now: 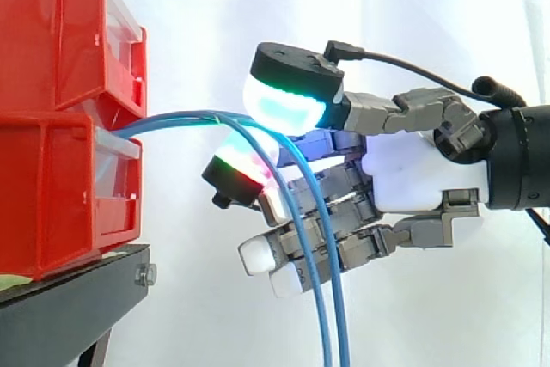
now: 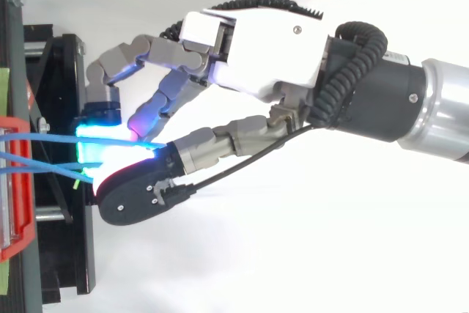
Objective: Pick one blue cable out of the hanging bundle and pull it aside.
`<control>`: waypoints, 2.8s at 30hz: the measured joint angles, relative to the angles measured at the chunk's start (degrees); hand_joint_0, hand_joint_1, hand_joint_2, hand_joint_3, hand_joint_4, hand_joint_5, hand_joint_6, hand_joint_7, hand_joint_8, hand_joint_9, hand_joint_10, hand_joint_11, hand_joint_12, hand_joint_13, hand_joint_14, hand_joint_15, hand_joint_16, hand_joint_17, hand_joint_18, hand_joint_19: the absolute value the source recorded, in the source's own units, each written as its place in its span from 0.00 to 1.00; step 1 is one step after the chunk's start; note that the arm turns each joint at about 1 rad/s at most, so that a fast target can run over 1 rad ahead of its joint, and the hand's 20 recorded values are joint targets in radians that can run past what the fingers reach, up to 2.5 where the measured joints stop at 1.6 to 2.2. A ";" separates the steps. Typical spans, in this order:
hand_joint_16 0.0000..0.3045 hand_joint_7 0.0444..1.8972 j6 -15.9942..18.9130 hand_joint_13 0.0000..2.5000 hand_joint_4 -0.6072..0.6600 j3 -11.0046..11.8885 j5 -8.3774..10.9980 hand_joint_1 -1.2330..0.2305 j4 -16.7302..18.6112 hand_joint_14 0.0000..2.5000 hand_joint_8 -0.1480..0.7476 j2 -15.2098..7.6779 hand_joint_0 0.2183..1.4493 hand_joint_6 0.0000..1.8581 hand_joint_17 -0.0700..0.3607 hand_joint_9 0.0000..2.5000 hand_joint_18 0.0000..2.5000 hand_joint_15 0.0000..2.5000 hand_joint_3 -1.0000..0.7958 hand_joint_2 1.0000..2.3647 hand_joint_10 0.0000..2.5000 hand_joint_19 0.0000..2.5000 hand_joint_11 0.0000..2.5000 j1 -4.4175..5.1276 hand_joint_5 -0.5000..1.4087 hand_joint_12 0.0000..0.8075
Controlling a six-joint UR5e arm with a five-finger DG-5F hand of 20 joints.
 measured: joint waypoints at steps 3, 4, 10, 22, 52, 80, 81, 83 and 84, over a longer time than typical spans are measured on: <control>0.13 0.62 0.03 0.34 0.47 0.67 -0.13 0.19 -1.91 0.01 0.43 0.00 0.39 0.49 0.36 0.40 0.29 0.17 0.28 0.00 0.01 0.12 0.28 -0.24 0.17 0.43; 0.12 0.59 0.04 0.34 0.49 0.90 -0.17 0.21 -2.70 0.01 0.44 0.01 0.35 0.49 0.36 0.41 0.29 0.17 0.28 0.00 0.01 0.13 0.28 -0.31 0.18 0.43; 0.15 0.58 0.07 0.36 0.54 1.72 -0.26 0.34 -6.19 0.01 0.49 -0.01 0.21 0.47 0.41 0.44 0.32 0.18 0.28 0.00 0.01 0.15 0.27 -0.59 0.19 0.48; 0.14 0.67 -0.08 0.36 0.53 1.94 -0.27 0.40 -6.86 0.01 0.49 0.01 0.29 0.46 0.39 0.46 0.31 0.18 0.40 0.01 0.01 0.18 0.27 -0.73 0.20 0.47; 0.18 0.55 -1.38 0.37 0.54 2.02 -0.35 0.48 -7.75 0.01 0.50 1.13 0.19 0.45 0.44 0.46 0.34 0.18 0.28 0.00 0.01 0.17 0.27 -1.02 0.20 0.50; 0.17 0.63 -1.42 0.38 0.48 2.00 -0.44 0.33 -10.45 0.01 0.50 2.17 0.31 0.49 0.43 0.47 0.35 0.18 0.53 0.01 0.01 0.16 0.27 -1.32 0.21 0.50; 0.17 0.64 -1.42 0.37 0.48 2.00 -0.44 0.33 -10.46 0.01 0.50 2.16 0.31 0.49 0.43 0.47 0.35 0.18 0.53 0.01 0.01 0.16 0.27 -1.34 0.21 0.49; 0.17 0.63 -1.42 0.37 0.48 2.01 -0.44 0.33 -10.47 0.01 0.50 2.15 0.31 0.49 0.43 0.47 0.35 0.17 0.53 0.01 0.01 0.16 0.26 -1.36 0.21 0.50; 0.17 0.64 -1.42 0.37 0.48 2.00 -0.44 0.33 -10.49 0.01 0.50 2.14 0.31 0.49 0.43 0.47 0.35 0.18 0.53 0.01 0.01 0.15 0.26 -1.37 0.21 0.50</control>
